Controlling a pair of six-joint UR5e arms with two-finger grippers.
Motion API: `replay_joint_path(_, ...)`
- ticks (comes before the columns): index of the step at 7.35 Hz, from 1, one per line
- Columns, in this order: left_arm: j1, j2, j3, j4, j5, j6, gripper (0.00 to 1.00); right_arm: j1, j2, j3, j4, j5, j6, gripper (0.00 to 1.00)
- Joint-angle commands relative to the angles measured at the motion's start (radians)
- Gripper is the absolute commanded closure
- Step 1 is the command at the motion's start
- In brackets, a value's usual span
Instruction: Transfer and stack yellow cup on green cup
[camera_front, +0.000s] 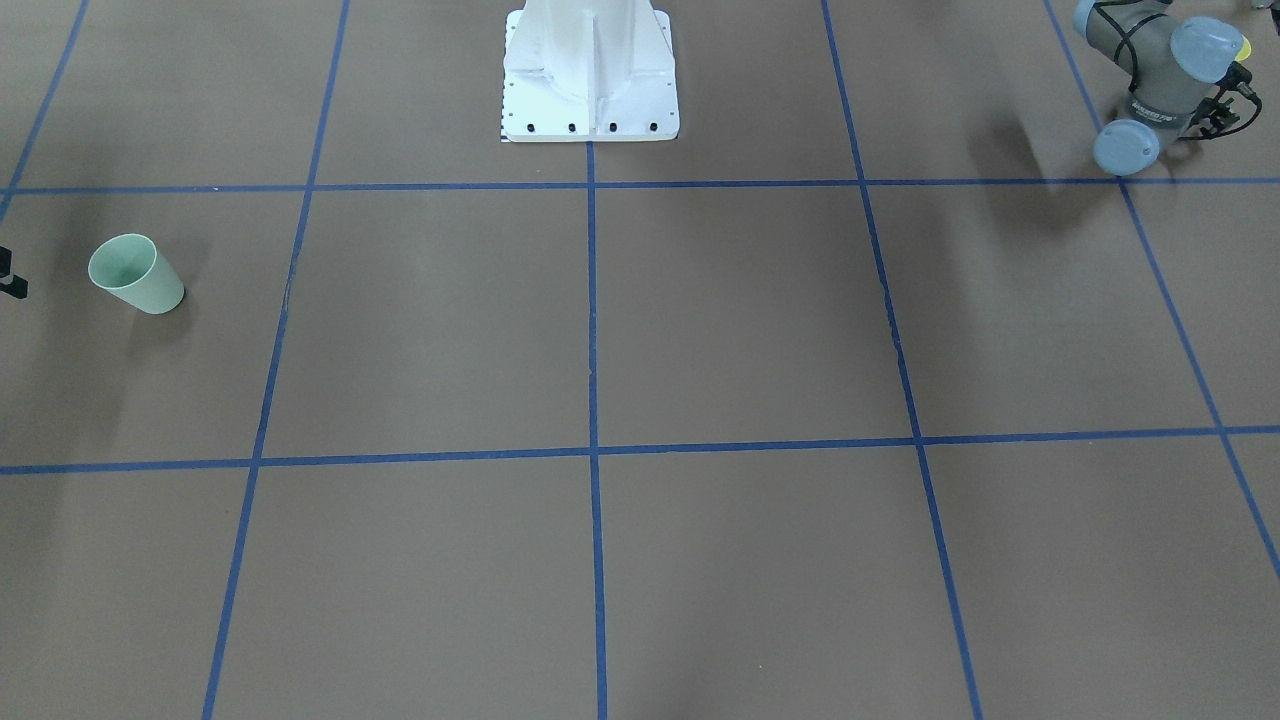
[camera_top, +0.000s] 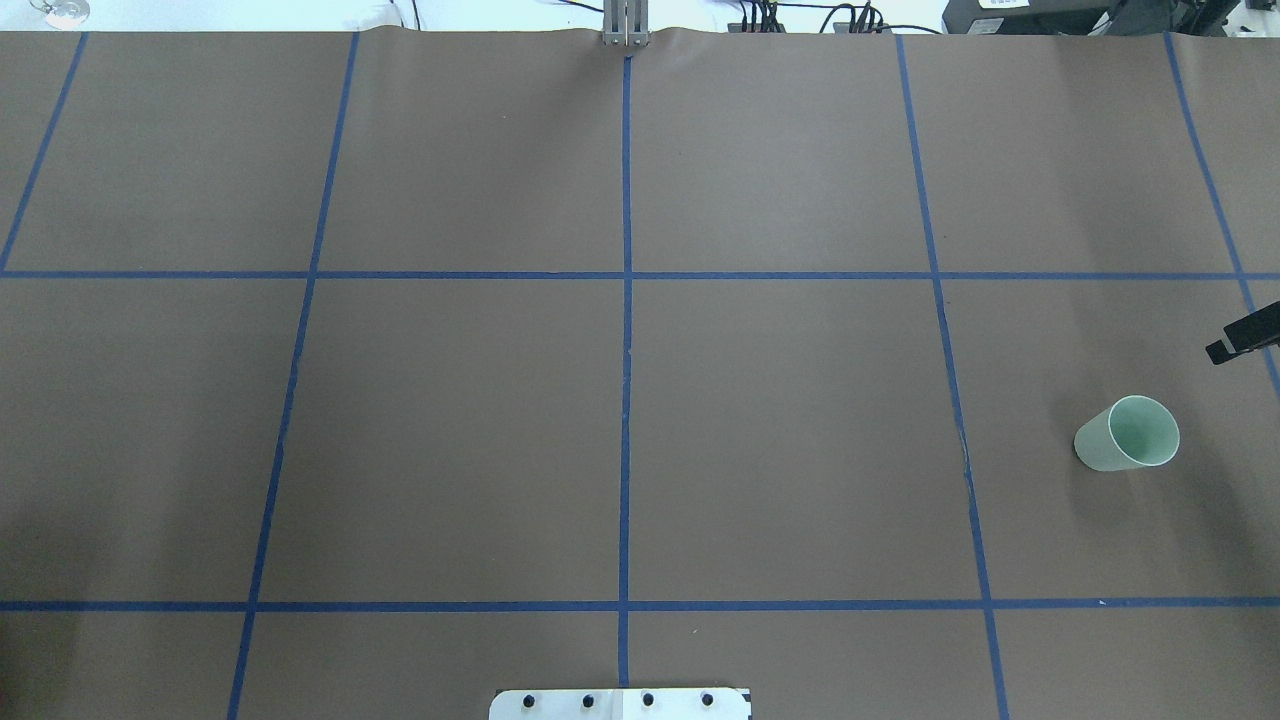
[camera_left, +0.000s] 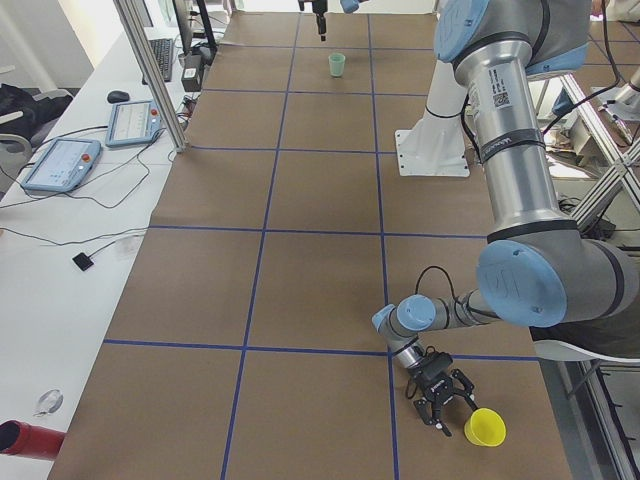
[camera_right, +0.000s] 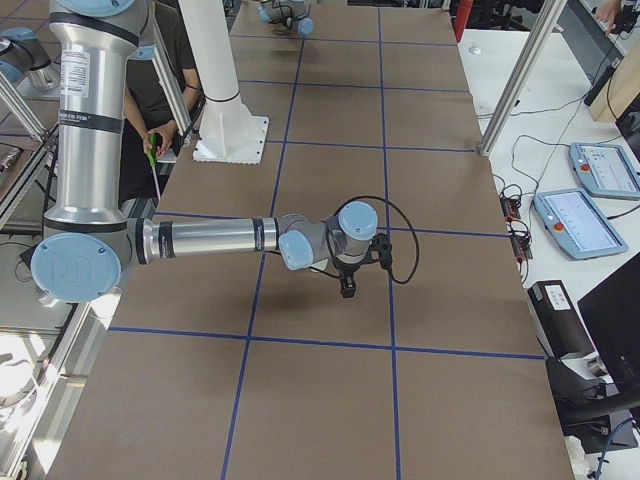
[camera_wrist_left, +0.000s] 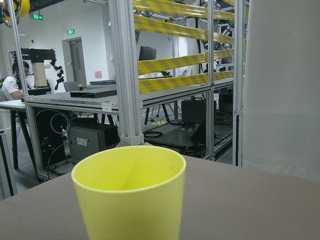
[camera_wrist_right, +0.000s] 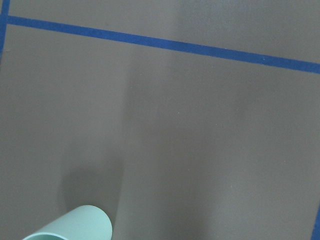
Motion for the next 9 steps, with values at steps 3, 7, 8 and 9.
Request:
replay_joint_path(3, 0.041, 0.006, 0.042, -0.023, -0.074, -0.007, 0.01, -0.015, 0.000, -0.005, 0.000, -0.003, 0.003, 0.00)
replay_joint_path(7, 0.079, 0.009, 0.074, -0.023, -0.163, -0.005, 0.01, -0.023, 0.000, -0.002, 0.001, -0.005, 0.009, 0.00)
replay_joint_path(8, 0.081, 0.009, 0.085, -0.023, -0.163, -0.005, 0.01, -0.023, 0.000, 0.000, 0.001, -0.003, 0.009, 0.00)
replay_joint_path(9, 0.084, 0.009, 0.094, -0.023, -0.163, -0.005, 0.01, -0.023, 0.000, 0.000, 0.001, -0.003, 0.008, 0.00)
